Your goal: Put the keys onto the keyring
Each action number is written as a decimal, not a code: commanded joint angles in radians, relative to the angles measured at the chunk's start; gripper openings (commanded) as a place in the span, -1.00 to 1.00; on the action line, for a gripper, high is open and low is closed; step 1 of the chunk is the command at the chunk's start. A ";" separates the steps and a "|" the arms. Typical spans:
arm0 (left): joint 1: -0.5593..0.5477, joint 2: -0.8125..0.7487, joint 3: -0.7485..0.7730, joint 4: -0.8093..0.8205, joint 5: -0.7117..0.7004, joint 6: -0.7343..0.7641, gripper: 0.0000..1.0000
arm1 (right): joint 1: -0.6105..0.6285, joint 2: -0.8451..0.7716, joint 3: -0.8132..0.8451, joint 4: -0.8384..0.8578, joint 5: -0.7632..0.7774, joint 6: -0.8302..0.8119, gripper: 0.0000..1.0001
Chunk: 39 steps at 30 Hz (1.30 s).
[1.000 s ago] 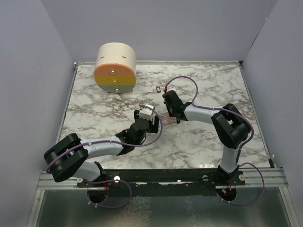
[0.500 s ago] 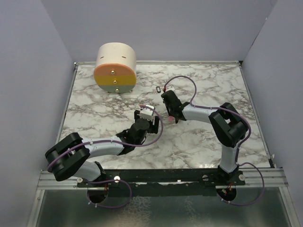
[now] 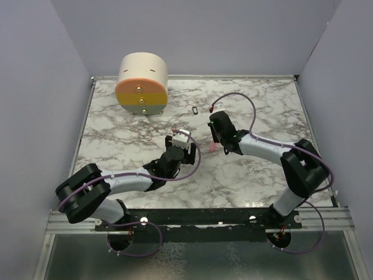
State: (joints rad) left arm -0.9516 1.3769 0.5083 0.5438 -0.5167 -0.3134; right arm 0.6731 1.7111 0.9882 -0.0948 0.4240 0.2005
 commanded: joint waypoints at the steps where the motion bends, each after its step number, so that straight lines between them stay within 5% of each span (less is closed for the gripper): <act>1: -0.008 0.002 0.004 0.061 0.013 0.017 0.48 | 0.001 -0.147 -0.028 0.081 -0.094 0.001 -0.98; 17: -0.009 -0.072 -0.114 0.420 0.092 0.180 0.76 | 0.002 -0.381 -0.073 0.063 -0.389 0.073 -0.98; 26: -0.009 -0.036 -0.206 0.721 0.072 0.241 0.73 | 0.002 -0.449 -0.085 0.073 -0.496 0.127 -0.98; 39: -0.009 -0.030 -0.202 0.740 0.080 0.249 0.73 | 0.000 -0.462 -0.086 0.080 -0.541 0.231 -0.98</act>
State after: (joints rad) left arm -0.9562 1.3491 0.3069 1.2304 -0.4458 -0.0719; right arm 0.6731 1.2747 0.9108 -0.0486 -0.0811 0.3752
